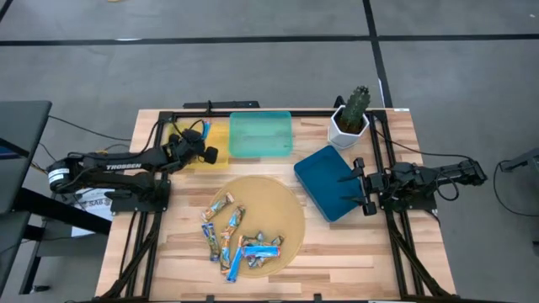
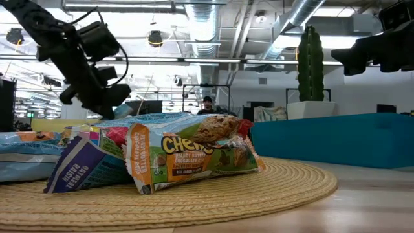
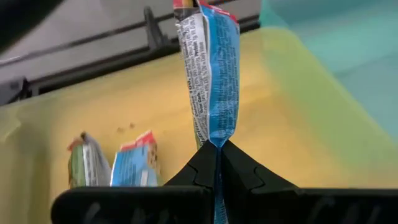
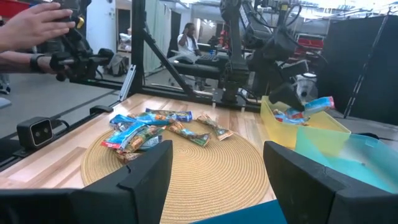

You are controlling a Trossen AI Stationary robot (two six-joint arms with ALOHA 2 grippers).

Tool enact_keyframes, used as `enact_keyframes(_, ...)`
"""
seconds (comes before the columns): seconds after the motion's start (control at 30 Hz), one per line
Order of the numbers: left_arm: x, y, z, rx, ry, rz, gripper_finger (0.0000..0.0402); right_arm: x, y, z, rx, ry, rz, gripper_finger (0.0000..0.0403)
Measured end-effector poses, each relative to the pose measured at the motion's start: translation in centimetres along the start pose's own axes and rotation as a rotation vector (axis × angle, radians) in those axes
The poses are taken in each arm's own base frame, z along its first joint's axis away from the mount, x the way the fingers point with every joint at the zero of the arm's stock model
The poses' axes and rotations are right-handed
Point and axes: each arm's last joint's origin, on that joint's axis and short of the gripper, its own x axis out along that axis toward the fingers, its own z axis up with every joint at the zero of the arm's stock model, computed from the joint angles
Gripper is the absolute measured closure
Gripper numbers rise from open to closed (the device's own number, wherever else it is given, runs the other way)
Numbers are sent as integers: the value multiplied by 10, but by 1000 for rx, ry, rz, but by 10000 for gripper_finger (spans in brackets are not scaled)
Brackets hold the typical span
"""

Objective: Pick and place Granola Bars by type
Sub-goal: Put the top red granola bar into the yellow bin, then put the red granola bar into the yellow bin

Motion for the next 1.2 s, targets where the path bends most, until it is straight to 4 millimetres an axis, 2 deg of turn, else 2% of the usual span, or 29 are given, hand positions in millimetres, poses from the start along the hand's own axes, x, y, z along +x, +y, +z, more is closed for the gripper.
enact_keyframes(0.73, 1, 1, -2, -22, 12, -15, 387, 0, 0, 0, 0, 0, 0, 159)
enact_keyframes(1.2, 1, 2, -7, -49, 74, -20, 302, 0, 0, 0, 0, 0, 0, 159)
